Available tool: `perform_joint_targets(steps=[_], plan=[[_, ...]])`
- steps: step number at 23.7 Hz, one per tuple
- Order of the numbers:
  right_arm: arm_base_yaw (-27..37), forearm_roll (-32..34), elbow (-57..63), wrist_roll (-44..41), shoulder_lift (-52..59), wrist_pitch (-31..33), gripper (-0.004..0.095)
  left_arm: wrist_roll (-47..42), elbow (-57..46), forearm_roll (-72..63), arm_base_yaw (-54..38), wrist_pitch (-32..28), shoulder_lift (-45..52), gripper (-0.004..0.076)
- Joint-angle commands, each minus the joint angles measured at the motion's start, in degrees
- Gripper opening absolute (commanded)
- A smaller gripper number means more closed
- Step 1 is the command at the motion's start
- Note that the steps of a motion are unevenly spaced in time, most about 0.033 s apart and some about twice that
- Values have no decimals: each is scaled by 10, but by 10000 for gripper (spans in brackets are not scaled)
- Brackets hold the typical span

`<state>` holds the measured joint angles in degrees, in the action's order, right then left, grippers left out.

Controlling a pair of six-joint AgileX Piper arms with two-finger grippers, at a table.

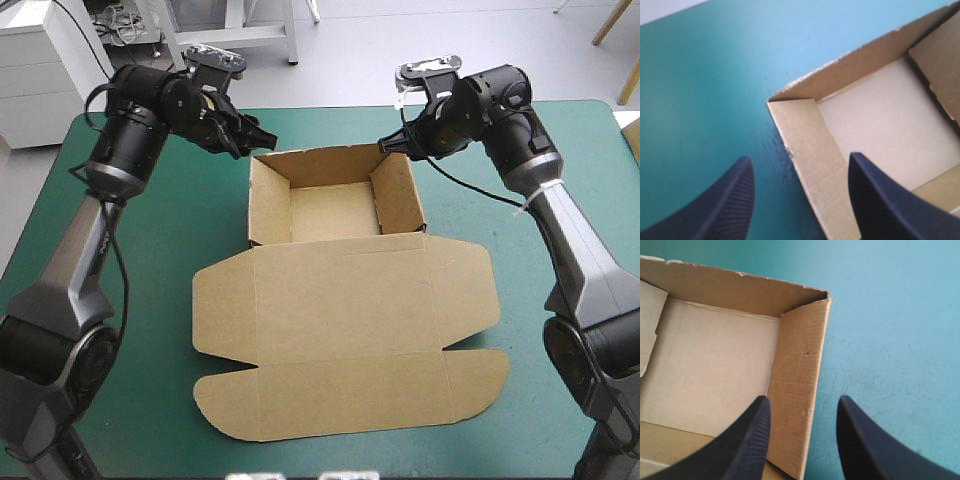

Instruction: Fold the box

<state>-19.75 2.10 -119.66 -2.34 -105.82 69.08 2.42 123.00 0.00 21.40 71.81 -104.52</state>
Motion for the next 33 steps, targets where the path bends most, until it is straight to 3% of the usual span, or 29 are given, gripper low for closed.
perform_joint_targets(steps=[1, 6, 11, 13, 17, 19, 24, 27, 31, 33], plan=[[3, 7, -17, 6, 38, -21, 399, 14, 20, -11, 4, 13, 79, 402], [3, 38, -16, 6, 17, -21, 399, 46, -43, -30, 4, 13, 174, 390], [3, 35, -16, 6, -36, -21, 398, 77, -262, -16, 4, -7, 305, 224], [3, 36, -16, 6, -64, -21, 399, 75, -394, -8, 4, -63, 374, 140], [4, 37, -16, 6, -116, -21, 398, 51, -633, -3, 4, -196, 529, 62], [7, 34, -16, 6, -134, -21, 398, 27, -740, -3, 4, -236, 608, 44], [9, 34, -16, 4, -152, -21, 396, 26, -856, -5, 4, -264, 739, 23], [9, 34, -16, 5, -156, -21, 284, 24, -893, -8, 4, -271, 806, 22], [9, 34, -16, 18, -156, -21, -21, 17, -918, -16, 4, -273, 879, 22], [9, 34, -16, 18, -156, -21, -22, 17, -930, -24, 4, -273, 902, 22]])
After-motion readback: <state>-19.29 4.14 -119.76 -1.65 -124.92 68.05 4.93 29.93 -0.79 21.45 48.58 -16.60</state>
